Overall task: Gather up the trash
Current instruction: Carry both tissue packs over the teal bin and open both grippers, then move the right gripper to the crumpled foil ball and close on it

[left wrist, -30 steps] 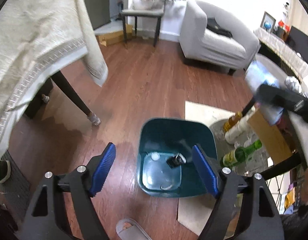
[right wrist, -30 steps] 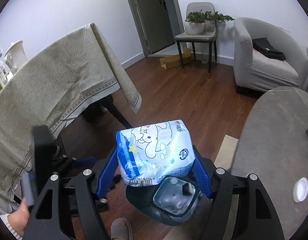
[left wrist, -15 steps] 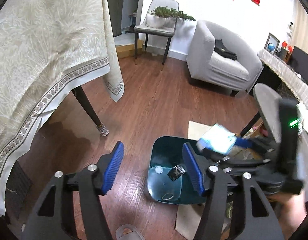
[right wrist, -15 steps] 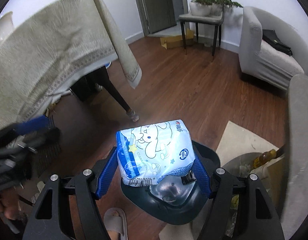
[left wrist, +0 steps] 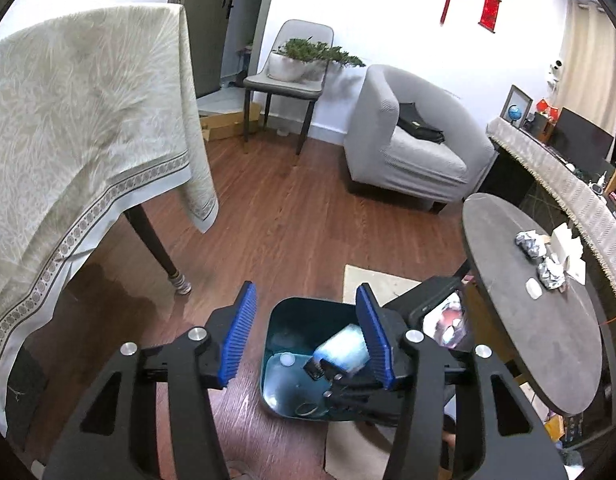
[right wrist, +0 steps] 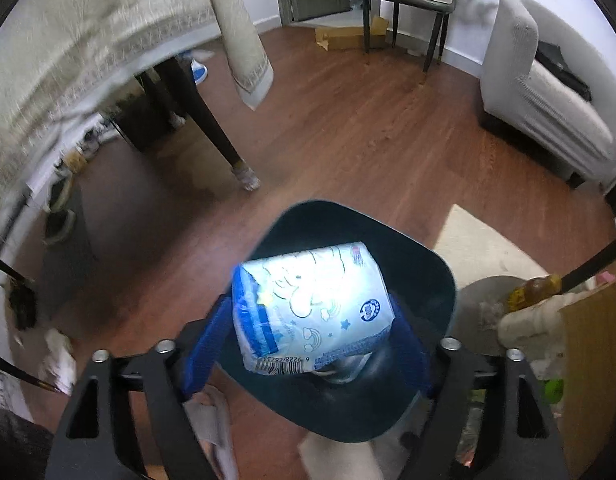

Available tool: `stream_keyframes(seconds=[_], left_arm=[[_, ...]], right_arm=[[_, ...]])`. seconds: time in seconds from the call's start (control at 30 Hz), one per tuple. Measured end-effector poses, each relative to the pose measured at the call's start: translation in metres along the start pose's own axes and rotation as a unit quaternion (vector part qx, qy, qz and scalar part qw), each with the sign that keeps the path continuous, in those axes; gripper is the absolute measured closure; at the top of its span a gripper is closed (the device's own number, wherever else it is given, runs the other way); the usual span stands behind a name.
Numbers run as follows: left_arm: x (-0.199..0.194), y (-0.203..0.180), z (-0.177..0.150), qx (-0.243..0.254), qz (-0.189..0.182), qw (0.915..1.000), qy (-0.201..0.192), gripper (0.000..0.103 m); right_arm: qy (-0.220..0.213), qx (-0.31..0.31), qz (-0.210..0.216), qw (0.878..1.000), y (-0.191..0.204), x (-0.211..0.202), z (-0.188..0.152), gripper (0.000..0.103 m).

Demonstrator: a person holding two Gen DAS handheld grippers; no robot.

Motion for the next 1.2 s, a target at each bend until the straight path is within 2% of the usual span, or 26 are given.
stream_keyframes(seconds=[0.4,0.67,0.8,0.93,1.2], left_arm=[[-0.022,-0.007,0.015,-0.012,-0.012,0.9995,-0.026,0.049],[-0.050,-0.018,0.036,-0.013,-0.021,0.9975,-0.067,0.048],[-0.055,-0.024,0.041,-0.012,-0.021,0.9967,-0.077,0.044],[-0.055,-0.038,0.041,-0.003,-0.022,0.9965,-0.080,0.041],[-0.053,-0.078,0.037,0.021,-0.043,0.9956,-0.081,0.032]], right_arm=[[-0.016,-0.013,0.033,0.999,0.014,-0.022,0.004,0.018],[-0.086,-0.041,0.059,0.994,0.030,-0.088,0.023,0.018],[-0.120,-0.048,0.061,0.990,0.032,-0.124,0.030,0.018],[-0.143,-0.050,0.052,0.987,0.023,-0.154,0.031,0.022],[-0.178,-0.034,0.027,0.983,-0.016,-0.202,0.024,0.022]])
Point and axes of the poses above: each gripper's, at about its wrist camera, not at the fingertips, and x roughly the way its jaws point, y to its left, z to its top, the point moved 8 cm from there along x, roughly the way its jaws point, and after that the axes turned 15 degrees about z, right-handed, at the moved point
